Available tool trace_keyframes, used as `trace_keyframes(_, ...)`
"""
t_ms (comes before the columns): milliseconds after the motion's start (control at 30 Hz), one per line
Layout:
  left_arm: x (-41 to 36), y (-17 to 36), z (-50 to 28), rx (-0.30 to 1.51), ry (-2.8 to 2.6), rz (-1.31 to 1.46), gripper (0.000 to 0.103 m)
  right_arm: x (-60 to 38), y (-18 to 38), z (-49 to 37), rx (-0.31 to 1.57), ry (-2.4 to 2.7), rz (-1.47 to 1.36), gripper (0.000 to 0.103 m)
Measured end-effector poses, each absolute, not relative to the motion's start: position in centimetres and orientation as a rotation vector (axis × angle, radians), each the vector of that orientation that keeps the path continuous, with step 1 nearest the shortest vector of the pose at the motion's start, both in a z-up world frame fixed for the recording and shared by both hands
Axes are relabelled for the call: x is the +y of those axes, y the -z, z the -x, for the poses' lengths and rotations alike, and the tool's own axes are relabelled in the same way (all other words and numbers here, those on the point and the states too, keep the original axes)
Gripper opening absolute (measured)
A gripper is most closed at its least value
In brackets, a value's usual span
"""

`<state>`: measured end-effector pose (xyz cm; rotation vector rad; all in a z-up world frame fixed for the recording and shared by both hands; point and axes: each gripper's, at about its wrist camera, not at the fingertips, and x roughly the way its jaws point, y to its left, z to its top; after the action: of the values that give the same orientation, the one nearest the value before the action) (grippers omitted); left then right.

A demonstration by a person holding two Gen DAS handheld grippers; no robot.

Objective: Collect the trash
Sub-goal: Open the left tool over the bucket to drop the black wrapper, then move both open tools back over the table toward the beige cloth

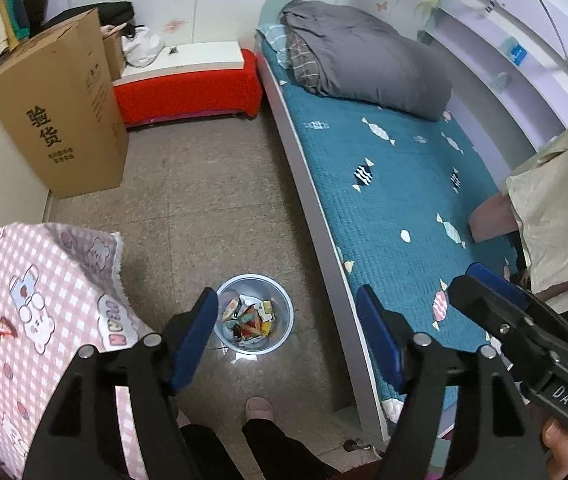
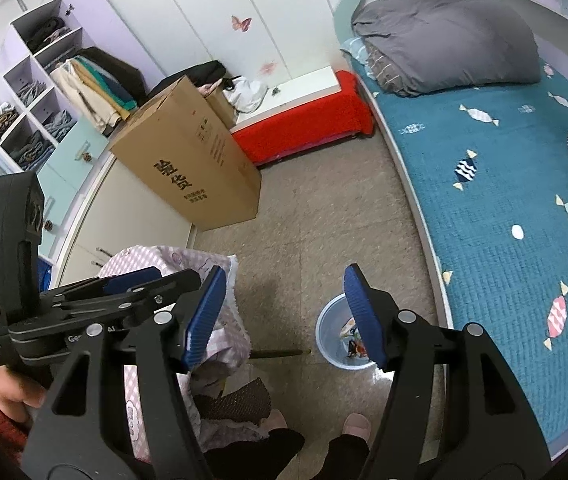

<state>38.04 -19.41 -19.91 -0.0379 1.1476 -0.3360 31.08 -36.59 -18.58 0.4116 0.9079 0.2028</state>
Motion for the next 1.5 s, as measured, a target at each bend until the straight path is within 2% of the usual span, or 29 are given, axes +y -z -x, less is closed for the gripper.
trace_keyframes(367, -10.0, 20.5, -35.6, 1.150, 0.149, 0.150, 0.070, -28.2, 20.0, -32.9, 0.985, -0.371, -0.334, 0.062)
trace_keyframes(1033, 22.1, 25.9, -33.8, 1.228, -0.244, 0.429, 0.070, -1.6, 25.5, -35.9, 1.163, -0.574, -0.163, 0.062)
trace_keyframes(1200, 27.2, 28.4, -35.9, 1.269, -0.229, 0.438, 0.070, 3.5, 28.1, -36.9, 1.207, -0.558, -0.146, 0.062)
trace_keyframes(1500, 30.7, 33.3, -39.9, 1.363, -0.185, 0.358, 0.070, 9.0, 31.6, -38.7, 1.234, -0.525, -0.117, 0.062)
